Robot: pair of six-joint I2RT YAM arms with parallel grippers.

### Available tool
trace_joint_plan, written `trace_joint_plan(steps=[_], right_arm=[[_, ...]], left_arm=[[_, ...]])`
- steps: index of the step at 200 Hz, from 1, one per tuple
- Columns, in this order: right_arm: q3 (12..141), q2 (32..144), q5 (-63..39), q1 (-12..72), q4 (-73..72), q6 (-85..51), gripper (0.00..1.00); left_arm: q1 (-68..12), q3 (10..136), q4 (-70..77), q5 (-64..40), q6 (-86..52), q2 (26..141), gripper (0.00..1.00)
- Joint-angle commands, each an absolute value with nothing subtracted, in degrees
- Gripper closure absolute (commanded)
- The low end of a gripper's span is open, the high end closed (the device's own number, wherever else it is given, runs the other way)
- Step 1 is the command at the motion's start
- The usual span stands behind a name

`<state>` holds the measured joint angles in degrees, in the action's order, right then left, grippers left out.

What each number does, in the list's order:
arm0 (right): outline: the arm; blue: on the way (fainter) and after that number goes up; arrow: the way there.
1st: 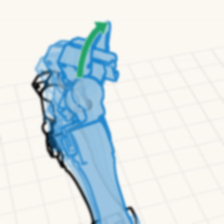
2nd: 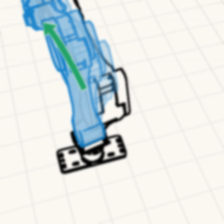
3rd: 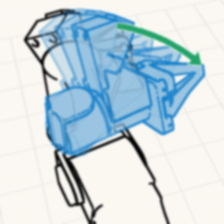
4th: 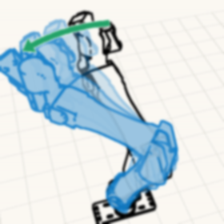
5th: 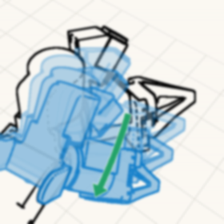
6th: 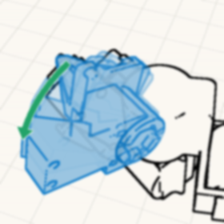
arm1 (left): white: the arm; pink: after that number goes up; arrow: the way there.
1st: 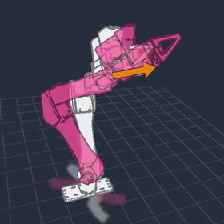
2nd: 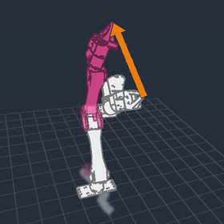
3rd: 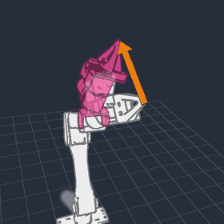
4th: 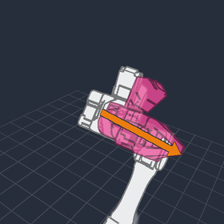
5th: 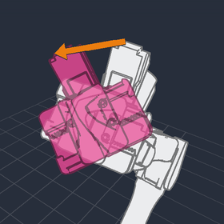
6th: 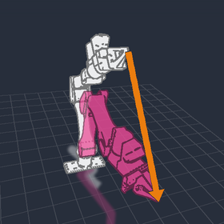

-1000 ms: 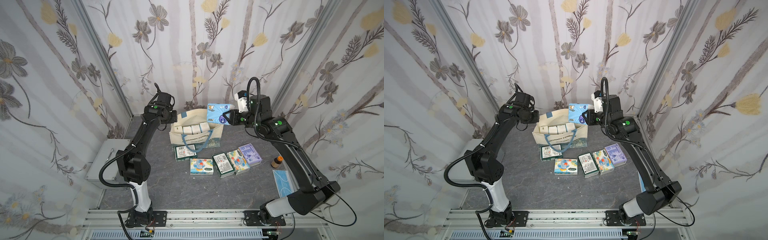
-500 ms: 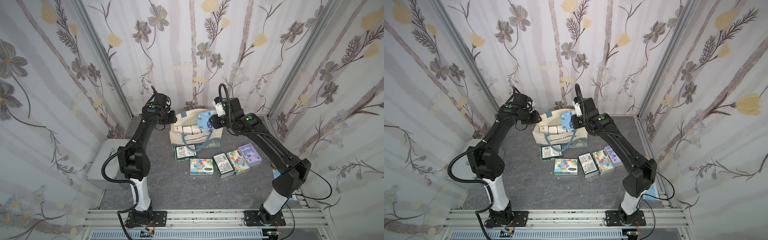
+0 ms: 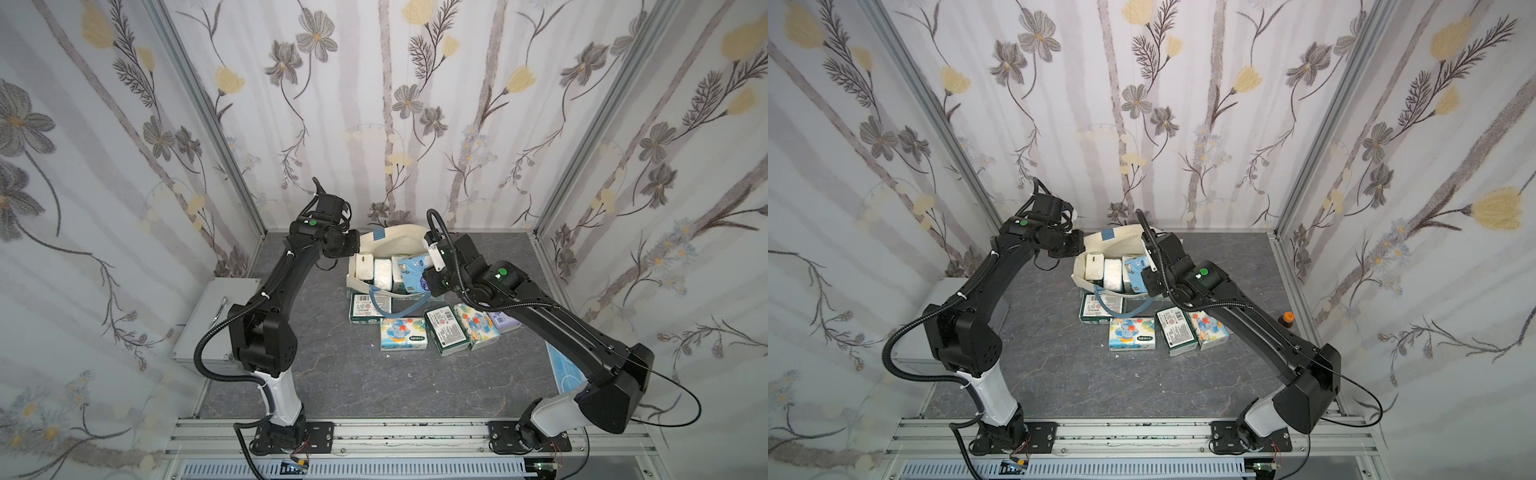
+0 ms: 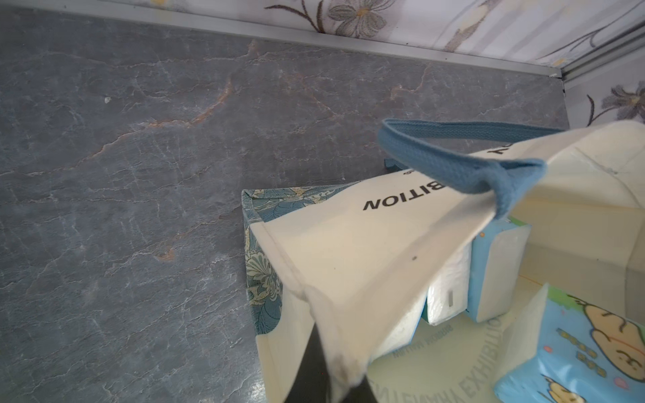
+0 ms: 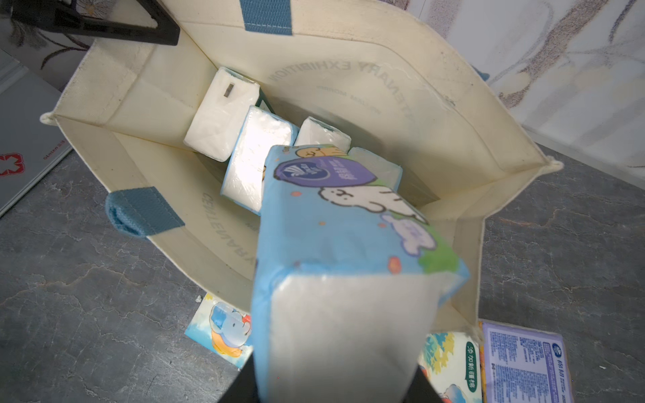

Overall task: Put tissues into the canvas bag
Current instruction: Adjust the canvas bag at the center of the board.

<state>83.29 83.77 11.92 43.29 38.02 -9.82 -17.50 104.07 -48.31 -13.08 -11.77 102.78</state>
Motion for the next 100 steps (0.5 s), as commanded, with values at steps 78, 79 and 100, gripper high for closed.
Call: trace_joint_plan(steps=[78, 79, 100], right_arm=[[74.4, 73.2, 30.1, 44.2, 33.2, -13.6, 0.62], [74.6, 73.3, 30.3, 44.2, 33.2, -13.4, 0.62], [78.6, 75.7, 33.4, 44.2, 34.0, -8.5, 0.61]], left_arm=[[-28.5, 77.1, -33.1, -1.0, -16.2, 80.2, 1.0], [-28.6, 77.0, -33.1, -0.9, -16.2, 80.1, 1.0], [-29.6, 76.8, -32.8, 0.0, -15.0, 79.4, 1.0]])
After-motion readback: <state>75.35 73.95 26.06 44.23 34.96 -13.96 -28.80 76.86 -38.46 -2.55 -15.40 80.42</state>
